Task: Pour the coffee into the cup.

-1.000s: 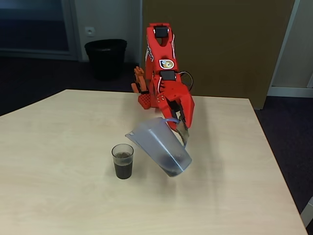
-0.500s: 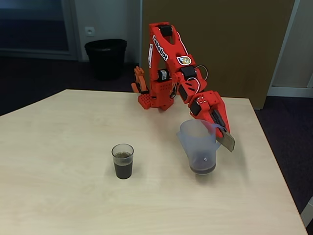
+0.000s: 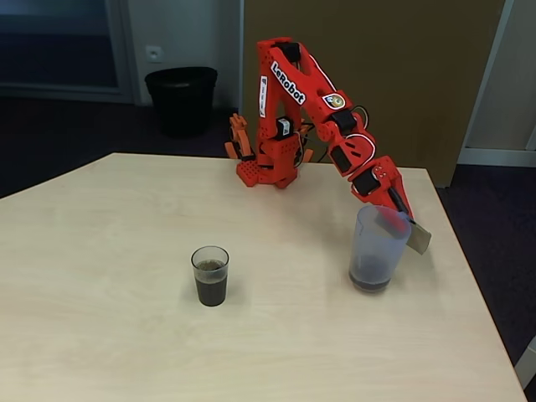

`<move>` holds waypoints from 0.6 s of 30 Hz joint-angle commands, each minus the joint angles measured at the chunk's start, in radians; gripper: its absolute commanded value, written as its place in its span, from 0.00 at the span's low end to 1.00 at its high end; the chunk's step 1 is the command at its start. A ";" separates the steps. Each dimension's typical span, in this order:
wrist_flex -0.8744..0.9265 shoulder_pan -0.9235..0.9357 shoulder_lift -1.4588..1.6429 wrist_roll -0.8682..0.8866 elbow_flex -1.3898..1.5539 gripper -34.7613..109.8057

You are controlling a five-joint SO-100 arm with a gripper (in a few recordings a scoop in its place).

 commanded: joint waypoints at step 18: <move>-0.192 -0.025 -0.100 0.086 0.002 0.24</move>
